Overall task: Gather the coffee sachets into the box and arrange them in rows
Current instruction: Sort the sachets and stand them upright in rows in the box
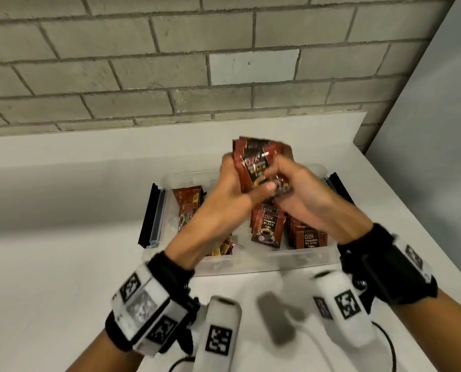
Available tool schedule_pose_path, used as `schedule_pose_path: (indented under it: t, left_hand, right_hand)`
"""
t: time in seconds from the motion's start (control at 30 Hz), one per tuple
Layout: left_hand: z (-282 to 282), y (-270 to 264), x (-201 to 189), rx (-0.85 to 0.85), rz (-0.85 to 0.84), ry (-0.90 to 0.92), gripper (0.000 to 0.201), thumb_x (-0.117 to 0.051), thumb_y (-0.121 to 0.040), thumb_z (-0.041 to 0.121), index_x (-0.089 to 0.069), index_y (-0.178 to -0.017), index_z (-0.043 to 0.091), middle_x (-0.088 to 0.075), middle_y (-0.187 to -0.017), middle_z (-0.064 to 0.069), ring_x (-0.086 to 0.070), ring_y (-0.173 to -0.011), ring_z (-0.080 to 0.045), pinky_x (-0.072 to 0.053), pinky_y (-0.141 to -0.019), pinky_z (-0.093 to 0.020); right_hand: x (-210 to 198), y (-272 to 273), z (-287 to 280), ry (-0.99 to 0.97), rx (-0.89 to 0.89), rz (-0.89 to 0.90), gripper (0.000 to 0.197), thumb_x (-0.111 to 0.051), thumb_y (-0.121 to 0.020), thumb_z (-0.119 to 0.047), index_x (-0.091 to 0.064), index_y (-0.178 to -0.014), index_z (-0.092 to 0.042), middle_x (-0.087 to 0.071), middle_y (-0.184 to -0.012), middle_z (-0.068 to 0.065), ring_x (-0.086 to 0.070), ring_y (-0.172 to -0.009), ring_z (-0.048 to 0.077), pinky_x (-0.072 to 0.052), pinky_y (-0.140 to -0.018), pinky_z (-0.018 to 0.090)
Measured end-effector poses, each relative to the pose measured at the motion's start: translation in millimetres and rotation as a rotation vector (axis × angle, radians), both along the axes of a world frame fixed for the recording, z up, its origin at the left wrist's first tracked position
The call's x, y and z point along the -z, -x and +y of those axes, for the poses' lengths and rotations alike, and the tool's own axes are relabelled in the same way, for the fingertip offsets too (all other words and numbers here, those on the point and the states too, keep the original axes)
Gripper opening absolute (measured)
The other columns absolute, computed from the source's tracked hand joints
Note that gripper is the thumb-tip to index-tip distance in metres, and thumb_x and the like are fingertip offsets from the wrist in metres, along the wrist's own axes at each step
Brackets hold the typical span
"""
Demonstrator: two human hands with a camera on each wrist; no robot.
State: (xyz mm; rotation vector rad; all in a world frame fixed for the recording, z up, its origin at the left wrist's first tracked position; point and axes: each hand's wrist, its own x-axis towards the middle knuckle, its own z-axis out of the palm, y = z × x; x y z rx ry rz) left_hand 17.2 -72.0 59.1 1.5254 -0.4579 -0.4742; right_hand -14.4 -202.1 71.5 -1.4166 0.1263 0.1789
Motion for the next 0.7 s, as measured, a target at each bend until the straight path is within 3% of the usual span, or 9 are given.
schedule_pose_path:
  t: [0.03, 0.1, 0.17, 0.23, 0.3, 0.37, 0.43, 0.57, 0.7]
  left_hand:
    - [-2.2, -5.5, -8.8, -0.02, -0.016, 0.021, 0.052, -0.061, -0.086, 0.0, -0.036, -0.129, 0.018, -0.06, -0.121, 0.0, -0.058, -0.111, -0.007, -0.052, -0.083, -0.013]
    - [-6.0, -15.6, -26.8, -0.058, -0.051, 0.072, 0.049, -0.061, -0.085, -0.004, -0.041, -0.124, 0.019, -0.063, -0.118, -0.001, -0.061, -0.109, -0.01, -0.052, -0.088, -0.018]
    - [-8.4, -24.2, -39.8, -0.097, -0.068, 0.134, 0.053, -0.062, -0.082, -0.008, -0.041, -0.126, 0.013, -0.064, -0.118, -0.005, -0.062, -0.11, -0.014, -0.053, -0.092, -0.026]
    - [-10.8, -28.7, -47.5, -0.124, -0.113, 0.156, 0.054, -0.062, -0.082, -0.01, -0.039, -0.126, 0.009, -0.064, -0.118, -0.007, -0.062, -0.109, -0.016, -0.054, -0.09, -0.027]
    - [-15.5, -28.3, -50.0, -0.113, -0.176, 0.127, 0.05, -0.06, -0.083, -0.009, -0.039, -0.123, 0.013, -0.061, -0.12, -0.007, -0.062, -0.11, -0.015, -0.053, -0.092, -0.028]
    - [-18.3, -26.4, -47.2, -0.086, -0.189, 0.096, 0.047, -0.057, -0.085, -0.008, -0.038, -0.119, 0.018, -0.058, -0.122, -0.005, -0.059, -0.112, -0.013, -0.053, -0.092, -0.026]
    - [-18.3, -25.6, -40.8, -0.063, -0.144, 0.083, 0.047, -0.055, -0.087, -0.007, -0.038, -0.121, 0.019, -0.059, -0.121, -0.004, -0.058, -0.114, -0.014, -0.051, -0.095, -0.028]
    - [-12.3, -26.9, -29.0, -0.013, -0.095, 0.016, 0.052, -0.058, -0.088, -0.001, -0.035, -0.133, 0.015, -0.061, -0.12, -0.004, -0.059, -0.113, -0.013, -0.049, -0.099, -0.035]
    - [-12.3, -26.1, -23.1, -0.028, -0.096, 0.01, 0.047, -0.058, -0.086, -0.004, -0.042, -0.121, 0.023, -0.062, -0.115, -0.001, -0.06, -0.11, -0.012, -0.051, -0.095, -0.029]
  right_hand:
    - [-10.7, -4.4, 0.2, 0.005, 0.005, -0.032, 0.016, -0.035, -0.096, -0.011, -0.05, -0.096, -0.005, -0.057, -0.094, 0.007, -0.054, -0.086, 0.012, -0.045, -0.084, 0.025]
    - [-32.6, -14.7, -3.3, 0.126, 0.014, -0.118, 0.014, -0.042, -0.094, -0.007, -0.046, -0.107, -0.009, -0.055, -0.098, 0.005, -0.054, -0.095, 0.012, -0.046, -0.089, 0.027]
    - [-50.8, -25.2, -9.7, 0.308, 0.015, -0.211, 0.037, -0.053, -0.088, -0.003, -0.038, -0.119, -0.017, -0.056, -0.11, 0.005, -0.055, -0.108, 0.015, -0.045, -0.095, 0.031]
    - [-62.2, -32.3, -9.6, 0.4, 0.049, -0.275, 0.051, -0.057, -0.083, 0.002, -0.034, -0.125, -0.017, -0.057, -0.11, 0.006, -0.055, -0.108, 0.017, -0.048, -0.088, 0.032]
    - [-64.6, -36.8, -6.2, 0.363, 0.067, -0.305, 0.066, -0.048, -0.083, 0.008, -0.021, -0.134, -0.023, -0.055, -0.104, 0.004, -0.055, -0.099, 0.015, -0.048, -0.076, 0.027]
    - [-61.5, -38.9, -1.2, 0.29, 0.067, -0.303, 0.075, -0.038, -0.084, 0.011, -0.011, -0.139, -0.034, -0.052, -0.102, 0.0, -0.053, -0.093, 0.012, -0.046, -0.072, 0.025]
    - [-54.3, -38.2, -0.4, 0.213, 0.063, -0.254, 0.073, -0.035, -0.084, 0.009, -0.016, -0.14, -0.034, -0.05, -0.103, 0.0, -0.051, -0.092, 0.013, -0.044, -0.073, 0.026]
    - [-42.7, -36.2, -6.0, 0.18, 0.031, -0.134, 0.058, -0.037, -0.085, 0.004, -0.029, -0.136, -0.022, -0.051, -0.106, 0.005, -0.049, -0.096, 0.016, -0.041, -0.077, 0.028]
    - [-33.2, -36.2, -7.6, 0.109, 0.052, -0.098, 0.059, -0.037, -0.087, 0.007, -0.029, -0.14, -0.018, -0.055, -0.103, 0.005, -0.051, -0.096, 0.016, -0.041, -0.082, 0.028]
